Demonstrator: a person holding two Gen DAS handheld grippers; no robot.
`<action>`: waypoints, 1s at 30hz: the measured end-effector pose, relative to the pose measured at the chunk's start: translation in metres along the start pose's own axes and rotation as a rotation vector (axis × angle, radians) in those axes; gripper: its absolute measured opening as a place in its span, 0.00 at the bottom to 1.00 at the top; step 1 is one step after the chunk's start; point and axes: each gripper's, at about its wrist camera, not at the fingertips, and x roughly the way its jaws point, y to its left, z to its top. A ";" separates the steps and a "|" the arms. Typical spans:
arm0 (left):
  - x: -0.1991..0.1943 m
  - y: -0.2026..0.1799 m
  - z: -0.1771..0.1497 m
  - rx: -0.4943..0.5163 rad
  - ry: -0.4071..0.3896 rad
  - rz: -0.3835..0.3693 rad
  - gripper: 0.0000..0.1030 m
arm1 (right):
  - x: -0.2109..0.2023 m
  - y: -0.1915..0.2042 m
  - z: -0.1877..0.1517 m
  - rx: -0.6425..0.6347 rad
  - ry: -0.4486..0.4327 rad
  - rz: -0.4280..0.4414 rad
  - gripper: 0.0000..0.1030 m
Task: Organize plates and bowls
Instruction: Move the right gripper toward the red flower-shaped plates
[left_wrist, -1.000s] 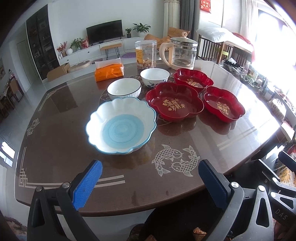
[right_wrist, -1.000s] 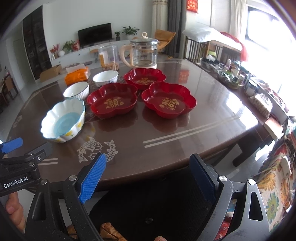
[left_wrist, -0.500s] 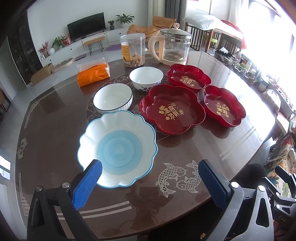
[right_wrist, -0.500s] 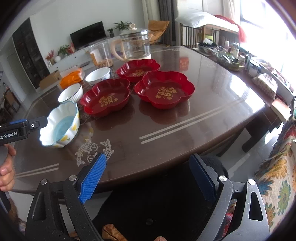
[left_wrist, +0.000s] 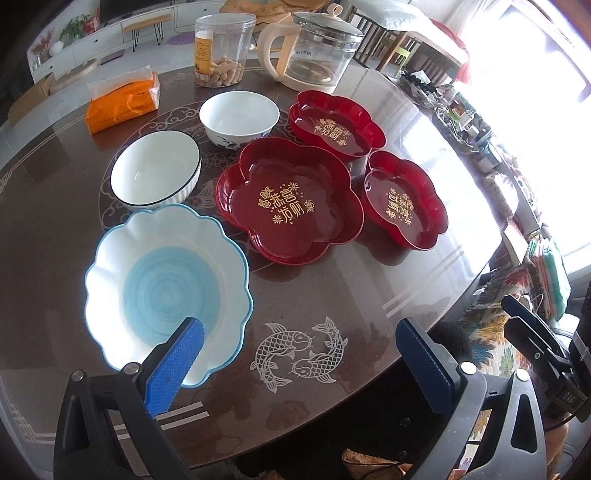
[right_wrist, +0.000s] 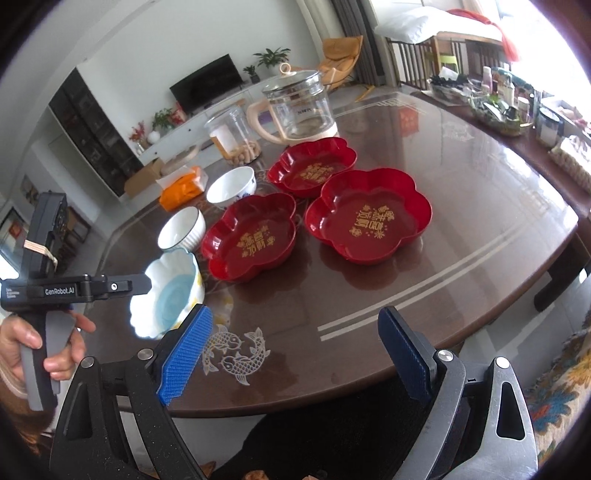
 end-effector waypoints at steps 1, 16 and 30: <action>0.003 -0.001 0.001 0.000 0.024 -0.008 1.00 | 0.004 -0.002 0.005 0.016 0.020 0.029 0.90; 0.037 -0.014 0.058 0.052 0.179 0.025 1.00 | 0.030 -0.080 0.087 0.267 0.187 0.078 0.90; 0.067 -0.040 0.123 -0.016 0.144 -0.086 0.99 | 0.074 -0.088 0.133 0.205 0.242 -0.031 0.90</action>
